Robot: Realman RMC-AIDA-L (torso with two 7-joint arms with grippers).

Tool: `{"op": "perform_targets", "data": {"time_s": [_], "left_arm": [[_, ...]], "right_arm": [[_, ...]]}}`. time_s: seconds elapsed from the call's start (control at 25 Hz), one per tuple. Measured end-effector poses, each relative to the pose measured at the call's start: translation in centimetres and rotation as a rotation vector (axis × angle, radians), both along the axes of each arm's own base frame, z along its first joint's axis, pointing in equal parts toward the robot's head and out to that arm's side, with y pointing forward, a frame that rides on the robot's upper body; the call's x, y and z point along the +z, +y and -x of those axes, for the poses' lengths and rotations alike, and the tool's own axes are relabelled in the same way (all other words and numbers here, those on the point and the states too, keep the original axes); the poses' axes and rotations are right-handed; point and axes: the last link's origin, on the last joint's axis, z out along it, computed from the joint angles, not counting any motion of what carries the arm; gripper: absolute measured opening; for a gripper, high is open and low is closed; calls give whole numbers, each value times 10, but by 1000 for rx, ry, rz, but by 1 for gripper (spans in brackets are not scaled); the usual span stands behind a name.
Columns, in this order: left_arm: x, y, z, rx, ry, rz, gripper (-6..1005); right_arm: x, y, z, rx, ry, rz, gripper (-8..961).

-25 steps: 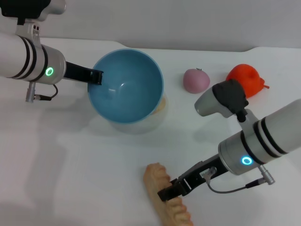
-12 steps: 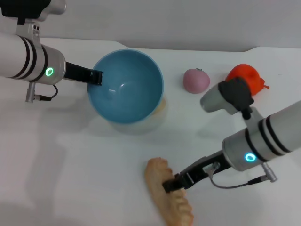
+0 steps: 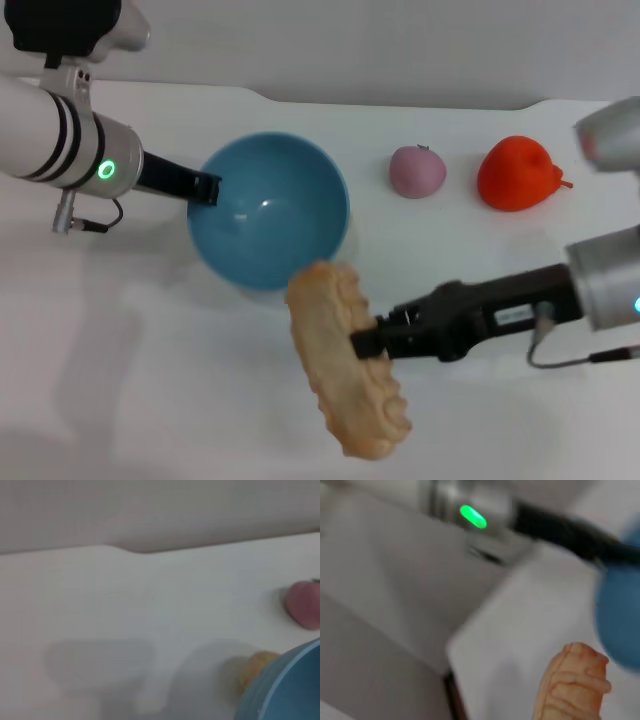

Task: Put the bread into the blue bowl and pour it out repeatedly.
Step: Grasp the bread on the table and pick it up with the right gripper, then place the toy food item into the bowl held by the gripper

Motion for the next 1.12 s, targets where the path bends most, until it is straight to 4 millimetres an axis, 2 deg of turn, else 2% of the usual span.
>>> {"op": "perform_targets", "data": {"time_s": [0.16,0.36,0.6,0.84,1.12], "left_arm": [[-9,-5,-1,-1,19,70,17],[-27,-14,-10,-14,64,195,17],[-43,-21,-27,-48,78,284,18],[-49,-23,-50,-64,-51,319,18],[-48,-19,-52,-57,-72,310,18]], "right_arm": [[25,3,13,99,160,-62,233],[39,16,18,198,217,-209,185],[32,35,7,188,140,-350,162],[16,42,-5,160,88,-374,142],[12,44,-6,167,57,-376,126]]}}
